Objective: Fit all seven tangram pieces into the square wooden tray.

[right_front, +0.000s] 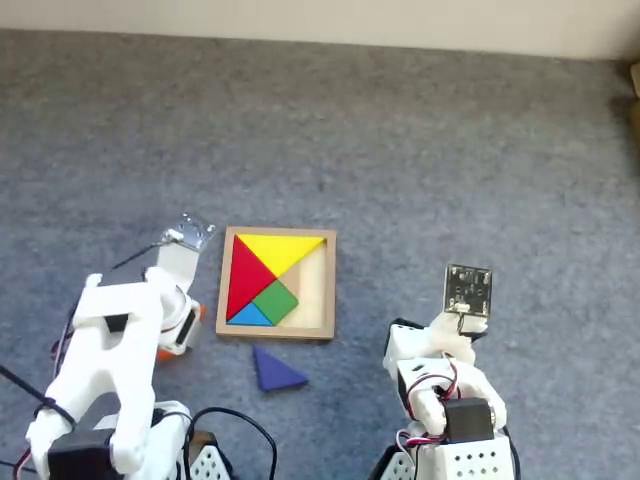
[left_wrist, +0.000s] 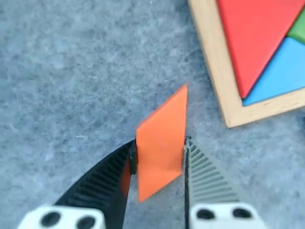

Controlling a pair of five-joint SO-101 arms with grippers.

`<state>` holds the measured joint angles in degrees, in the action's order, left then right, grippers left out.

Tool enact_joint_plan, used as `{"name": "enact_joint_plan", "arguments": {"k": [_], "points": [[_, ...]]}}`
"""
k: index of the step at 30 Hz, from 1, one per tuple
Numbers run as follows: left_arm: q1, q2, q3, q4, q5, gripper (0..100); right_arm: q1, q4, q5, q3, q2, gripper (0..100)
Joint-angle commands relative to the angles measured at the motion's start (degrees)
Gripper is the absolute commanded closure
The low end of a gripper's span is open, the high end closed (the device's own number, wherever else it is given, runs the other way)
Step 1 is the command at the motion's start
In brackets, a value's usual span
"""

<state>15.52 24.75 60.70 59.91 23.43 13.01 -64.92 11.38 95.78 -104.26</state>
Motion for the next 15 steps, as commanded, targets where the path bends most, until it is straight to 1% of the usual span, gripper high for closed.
{"name": "enact_joint_plan", "arguments": {"k": [1, 4, 8, 12, 15], "points": [[-0.57, 0.13, -7.43, 7.38, -0.62, 97, -0.75, -0.22, -0.53, 6.73, -0.40, 99.2], [-0.84, 0.13, -12.97, 13.27, -1.32, 98, -0.75, -0.22, -0.53, 6.73, -0.40, 99.2], [-2.68, 0.13, -18.51, 16.62, -7.21, 98, -0.75, -0.22, -0.53, 6.73, -0.40, 99.2], [-9.98, 0.13, -21.05, 17.85, -12.04, 98, -0.75, -0.22, -0.53, 6.73, -0.40, 99.2], [-16.40, -0.22, -22.73, 17.32, -18.99, 98, -0.75, -0.22, -0.53, 6.73, -0.40, 99.2]]}}
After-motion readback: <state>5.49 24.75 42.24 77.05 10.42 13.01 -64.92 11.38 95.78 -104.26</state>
